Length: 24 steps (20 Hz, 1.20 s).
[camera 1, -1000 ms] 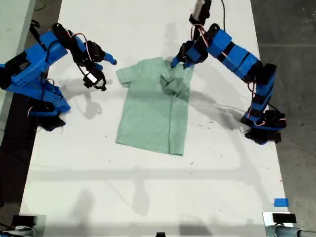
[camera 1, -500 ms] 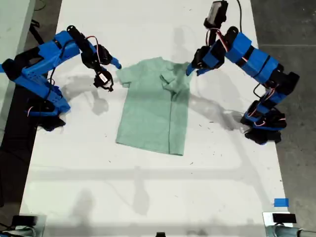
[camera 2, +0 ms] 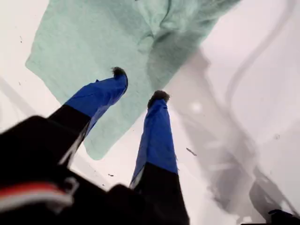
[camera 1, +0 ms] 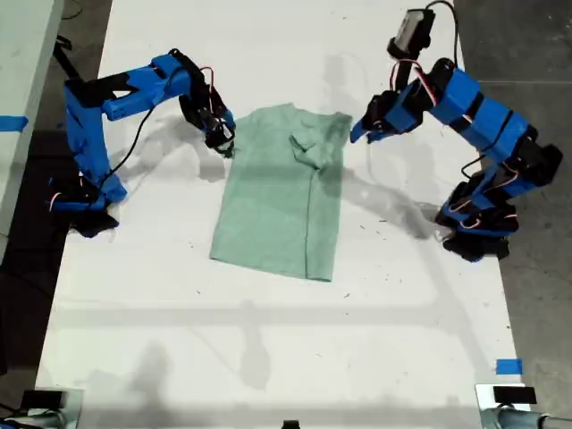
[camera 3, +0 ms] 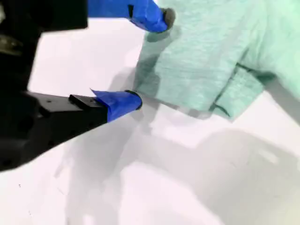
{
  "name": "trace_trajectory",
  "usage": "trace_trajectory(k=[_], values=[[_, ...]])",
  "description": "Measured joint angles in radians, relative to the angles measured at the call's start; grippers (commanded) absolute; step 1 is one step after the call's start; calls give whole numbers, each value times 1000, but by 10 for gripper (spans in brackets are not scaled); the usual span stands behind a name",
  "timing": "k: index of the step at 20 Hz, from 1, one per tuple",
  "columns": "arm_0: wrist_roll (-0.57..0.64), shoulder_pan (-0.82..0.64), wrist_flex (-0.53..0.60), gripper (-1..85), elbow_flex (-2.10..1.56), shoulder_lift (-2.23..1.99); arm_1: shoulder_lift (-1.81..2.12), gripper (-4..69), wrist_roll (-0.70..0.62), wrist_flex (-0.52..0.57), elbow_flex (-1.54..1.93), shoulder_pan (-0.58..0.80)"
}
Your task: Fold t-shirt
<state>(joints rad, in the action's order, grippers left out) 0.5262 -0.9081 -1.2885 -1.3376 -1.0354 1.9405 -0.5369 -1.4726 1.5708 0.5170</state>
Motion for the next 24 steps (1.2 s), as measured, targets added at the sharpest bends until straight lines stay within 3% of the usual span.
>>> trace_trajectory(k=[2, 3, 15, 21, 24], values=[[-5, -14, -46, 35, 98, 89, 54, 138, 6, 11, 48, -2], [-3, -23, -61, 0, 155, 123, 81, 137, 11, 15, 72, -2], [-40, -25, -273, 0, 204, -147, 222, 126, 29, 95, 268, -3], [-43, 71, -259, 0, 437, -51, 282, 123, 52, 100, 322, -5], [-67, 103, -166, 0, 535, 49, 334, 121, 80, 100, 371, -25]])
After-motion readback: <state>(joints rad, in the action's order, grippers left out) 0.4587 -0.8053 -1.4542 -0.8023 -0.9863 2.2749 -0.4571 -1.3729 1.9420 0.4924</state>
